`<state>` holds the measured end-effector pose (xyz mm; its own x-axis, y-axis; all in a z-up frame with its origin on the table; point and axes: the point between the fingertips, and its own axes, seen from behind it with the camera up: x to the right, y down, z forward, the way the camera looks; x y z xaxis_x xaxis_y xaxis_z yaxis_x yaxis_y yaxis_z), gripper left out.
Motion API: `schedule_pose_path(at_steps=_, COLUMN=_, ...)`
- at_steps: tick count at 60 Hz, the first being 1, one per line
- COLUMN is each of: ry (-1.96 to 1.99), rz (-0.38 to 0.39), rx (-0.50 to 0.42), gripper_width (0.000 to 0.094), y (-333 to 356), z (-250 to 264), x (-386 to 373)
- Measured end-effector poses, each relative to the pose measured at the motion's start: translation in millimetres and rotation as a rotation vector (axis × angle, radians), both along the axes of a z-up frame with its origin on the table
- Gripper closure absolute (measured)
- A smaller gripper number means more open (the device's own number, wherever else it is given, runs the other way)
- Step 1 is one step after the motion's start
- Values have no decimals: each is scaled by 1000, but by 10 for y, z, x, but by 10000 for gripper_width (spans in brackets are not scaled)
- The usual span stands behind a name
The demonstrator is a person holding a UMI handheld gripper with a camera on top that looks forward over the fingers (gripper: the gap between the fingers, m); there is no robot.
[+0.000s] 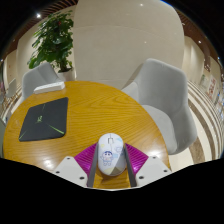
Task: Arrange mouse
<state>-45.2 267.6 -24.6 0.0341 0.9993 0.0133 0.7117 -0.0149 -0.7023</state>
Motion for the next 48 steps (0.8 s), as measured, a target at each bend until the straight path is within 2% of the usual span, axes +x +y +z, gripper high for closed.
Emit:
schedule_pose_path(at_steps=12, ry=-23, rz=-43, rx=34, gripper_width=518, y=0, z=35, x=-14)
schedule_pose_path(at_steps=20, ry=20, rz=-51, rx=-5, gripper_width=523, y=-285, z=531, x=-185)
schedule_pose_path(at_steps=33, ry=126, rz=44, rx=-104, gripper_width=523, y=-1437, z=1403, x=-731)
schedule_pose_path(at_steps=39, ry=120, rz=97, rx=-96, gripper_width=523, y=-2046, z=1348, x=-944)
schedule_pose_path(at_steps=48, ry=58, rz=135, rx=-62, gripper_width=524, y=-2624, z=759, x=-1031)
